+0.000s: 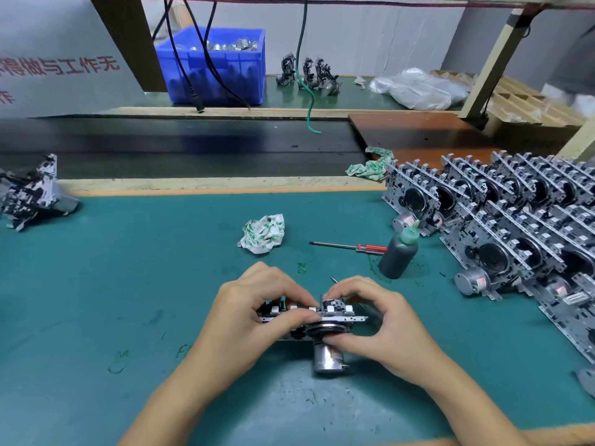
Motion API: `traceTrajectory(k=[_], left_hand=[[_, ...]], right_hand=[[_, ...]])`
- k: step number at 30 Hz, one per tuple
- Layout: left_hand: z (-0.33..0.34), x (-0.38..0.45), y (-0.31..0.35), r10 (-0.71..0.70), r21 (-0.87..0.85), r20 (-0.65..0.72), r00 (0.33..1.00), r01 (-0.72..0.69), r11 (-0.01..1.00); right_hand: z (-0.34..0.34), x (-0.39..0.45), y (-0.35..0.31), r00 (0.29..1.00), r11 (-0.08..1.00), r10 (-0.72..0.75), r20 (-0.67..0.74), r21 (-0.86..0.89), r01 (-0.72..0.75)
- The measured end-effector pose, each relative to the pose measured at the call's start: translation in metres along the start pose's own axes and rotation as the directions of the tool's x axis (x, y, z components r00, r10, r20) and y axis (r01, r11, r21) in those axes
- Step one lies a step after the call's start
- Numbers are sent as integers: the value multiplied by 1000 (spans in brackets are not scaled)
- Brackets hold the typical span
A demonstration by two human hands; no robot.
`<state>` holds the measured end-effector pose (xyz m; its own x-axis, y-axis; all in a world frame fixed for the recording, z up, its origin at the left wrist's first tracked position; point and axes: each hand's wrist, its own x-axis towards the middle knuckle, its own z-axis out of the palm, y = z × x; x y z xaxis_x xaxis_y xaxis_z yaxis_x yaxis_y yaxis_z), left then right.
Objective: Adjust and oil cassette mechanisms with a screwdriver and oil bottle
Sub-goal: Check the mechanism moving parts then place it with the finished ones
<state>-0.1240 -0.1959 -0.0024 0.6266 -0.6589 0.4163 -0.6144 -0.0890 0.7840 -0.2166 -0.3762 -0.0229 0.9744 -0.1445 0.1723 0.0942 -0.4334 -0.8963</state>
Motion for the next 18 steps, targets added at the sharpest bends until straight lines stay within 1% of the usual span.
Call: traceTrajectory(k=[2,6,11,15,18], left_hand=[[0,0,0,1,-8,4,1000,-1,1000],[0,1,-1,-8,-7,8,1000,8,1000],[2,-1,-1,-10,3,-22,1000,11,1000],[2,-2,0,1,28,-31,1000,0,1000],[0,0,2,3,58,-11,1000,-2,998]], right_hand=[[0,0,0,1000,999,18,14,37,-18],[-1,1,-1,999,999,32,19,27,-32],[-6,-9,-5,999,977,-43,-20,-209,38],[-6,-24,1,998,951,-24,-56,-310,5],[-6,-31,1,989,937,-88,-122,-348,40]])
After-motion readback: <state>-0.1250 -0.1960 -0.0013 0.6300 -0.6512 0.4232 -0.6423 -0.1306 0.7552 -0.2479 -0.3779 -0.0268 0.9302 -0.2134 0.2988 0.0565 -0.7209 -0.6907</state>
